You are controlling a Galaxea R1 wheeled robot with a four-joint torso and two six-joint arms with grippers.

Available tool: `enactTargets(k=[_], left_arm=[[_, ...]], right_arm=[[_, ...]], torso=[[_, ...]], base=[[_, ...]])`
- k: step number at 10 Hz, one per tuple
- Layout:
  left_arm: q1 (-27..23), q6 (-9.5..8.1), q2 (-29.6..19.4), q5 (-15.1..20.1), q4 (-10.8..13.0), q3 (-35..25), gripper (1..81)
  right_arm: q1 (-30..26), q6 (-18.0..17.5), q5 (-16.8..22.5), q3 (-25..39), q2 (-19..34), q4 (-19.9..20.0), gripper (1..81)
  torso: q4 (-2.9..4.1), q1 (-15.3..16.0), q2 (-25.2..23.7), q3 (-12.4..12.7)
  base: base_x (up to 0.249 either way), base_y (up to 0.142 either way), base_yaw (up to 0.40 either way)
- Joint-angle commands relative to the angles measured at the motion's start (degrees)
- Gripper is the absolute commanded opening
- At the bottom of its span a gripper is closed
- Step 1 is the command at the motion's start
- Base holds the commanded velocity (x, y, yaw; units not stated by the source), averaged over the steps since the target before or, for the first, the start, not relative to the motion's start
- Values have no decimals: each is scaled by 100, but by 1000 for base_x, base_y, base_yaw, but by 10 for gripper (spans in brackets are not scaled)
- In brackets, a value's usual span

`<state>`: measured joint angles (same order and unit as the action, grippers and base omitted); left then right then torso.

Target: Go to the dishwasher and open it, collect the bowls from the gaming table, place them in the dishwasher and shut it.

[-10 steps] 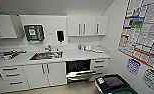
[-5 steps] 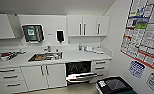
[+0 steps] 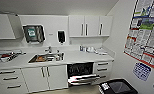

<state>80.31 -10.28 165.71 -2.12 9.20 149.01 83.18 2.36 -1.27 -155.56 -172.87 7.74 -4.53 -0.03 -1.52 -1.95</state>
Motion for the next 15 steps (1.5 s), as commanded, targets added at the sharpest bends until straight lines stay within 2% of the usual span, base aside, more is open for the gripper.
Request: enactTargets(k=[1,13,15], left_arm=[[-363,8,-72,238,-24,-3,10],[-371,-1,-72,238,-24,-3,10],[-362,-9,-64,238,-24,-3,10]], right_arm=[[-323,45,382,45,-4,-45,10],[-287,45,373,36,5,-45,10],[-288,45,373,36,5,-53,10]], torso=[[0,3,0,0],[0,3,0,0],[0,3,0,0]], base=[[91,68,0],[92,67,0],[106,0,0]])
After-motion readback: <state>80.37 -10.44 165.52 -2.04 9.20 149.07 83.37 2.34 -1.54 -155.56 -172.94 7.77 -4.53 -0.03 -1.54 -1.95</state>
